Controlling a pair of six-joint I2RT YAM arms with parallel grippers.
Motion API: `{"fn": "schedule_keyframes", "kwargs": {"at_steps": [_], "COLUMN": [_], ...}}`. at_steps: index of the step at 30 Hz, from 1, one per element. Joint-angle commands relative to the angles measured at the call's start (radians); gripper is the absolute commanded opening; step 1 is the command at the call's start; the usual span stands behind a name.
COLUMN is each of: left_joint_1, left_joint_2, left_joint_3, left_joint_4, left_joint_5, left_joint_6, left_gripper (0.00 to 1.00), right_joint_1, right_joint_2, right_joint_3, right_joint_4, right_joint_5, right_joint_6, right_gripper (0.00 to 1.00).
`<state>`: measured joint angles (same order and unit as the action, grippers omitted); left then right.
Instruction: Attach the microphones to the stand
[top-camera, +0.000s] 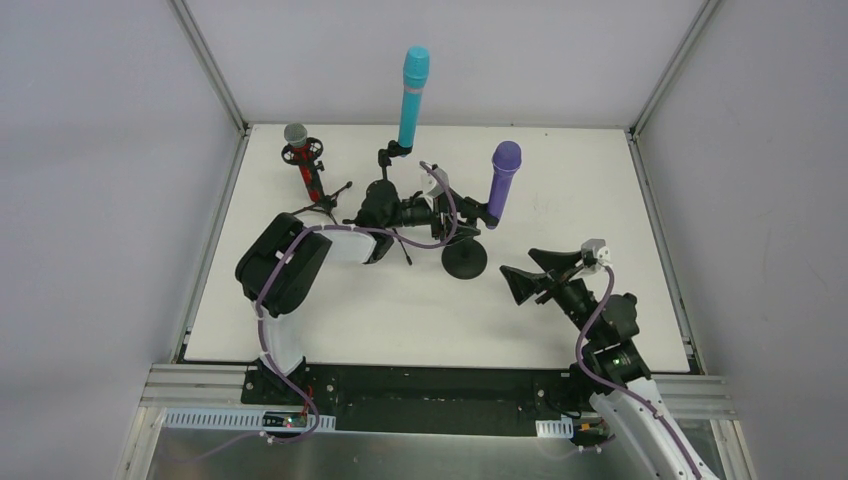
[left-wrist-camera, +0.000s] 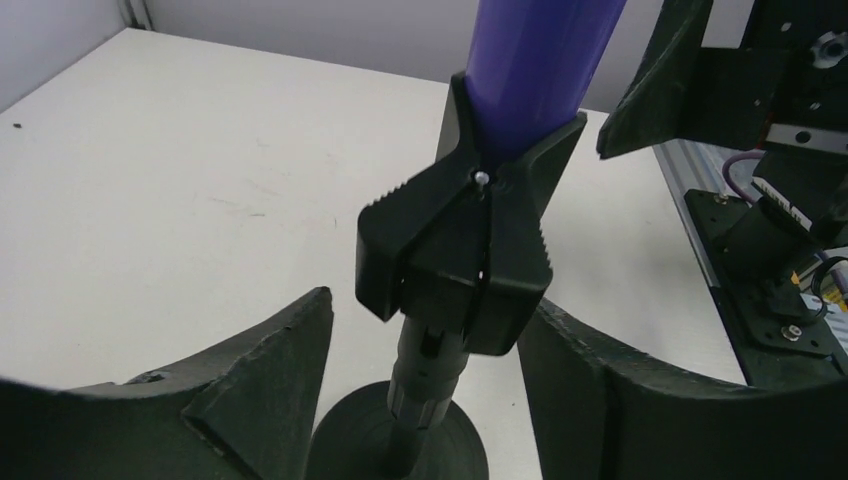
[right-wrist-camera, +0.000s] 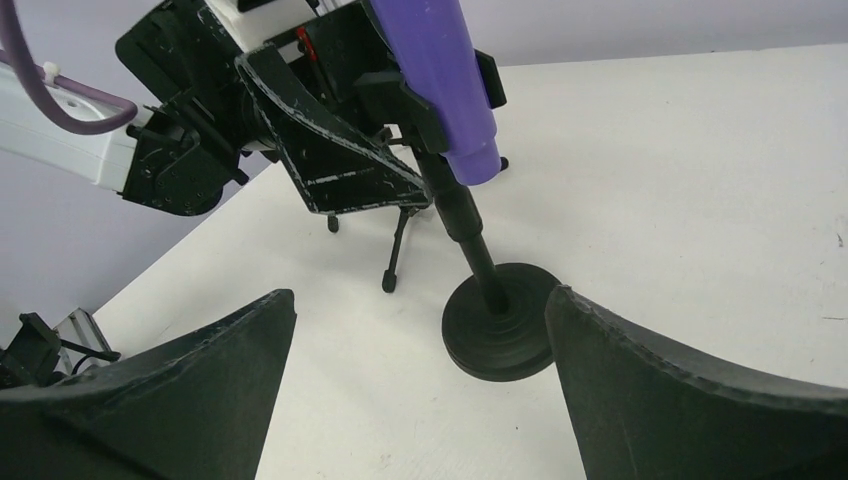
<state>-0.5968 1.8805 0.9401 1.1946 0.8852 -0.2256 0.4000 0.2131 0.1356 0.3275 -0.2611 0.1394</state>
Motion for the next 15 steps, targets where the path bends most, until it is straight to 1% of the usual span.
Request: {"fn": "schedule_keyframes", "kwargs": {"at_steps": [1, 3, 7, 13, 14, 15], "left_joint_1": [-0.012, -0.013, -0.015, -0.017, -0.018, -0.019], "left_joint_2": [0.012, 0.020, 0.026, 0.018, 0.015, 0.011], "left_joint_3": [0.062, 0.072, 0.076, 0.064, 0.062, 0.059], "left_joint_4": [0.104, 0.107, 0.110, 0.117, 0.119, 0.127], "left_joint_5": [0.063, 0.073, 0.106, 0.143, 0.146, 0.147], "left_joint_6": [-0.022, -0.027, -0.026, -0.029, -0.032, -0.037], "left_gripper": [0.60, 0.55, 0.31, 0.04, 0.00, 0.00], "right_joint_1": [0.005, 0.004, 0.005, 0.004, 0.004, 0.005], "right_joint_2": [0.014, 0.017, 0.025, 0.071, 0.082, 0.098], "right_joint_3": [-0.004, -0.008, -0.016, -0.027, -0.033, -0.037], "right_joint_4": [0.024, 0.024, 0.029, 0.067, 0.085, 0.101], "right_joint_5": [0.018, 0.021, 0.019, -0.005, -0.014, -0.019], "right_joint_6": [0.013, 0.013, 0.006, -0.013, -0.018, -0.022], "right_gripper": [0.99, 0.99, 0.99, 0.99, 0.99, 0.99]}}
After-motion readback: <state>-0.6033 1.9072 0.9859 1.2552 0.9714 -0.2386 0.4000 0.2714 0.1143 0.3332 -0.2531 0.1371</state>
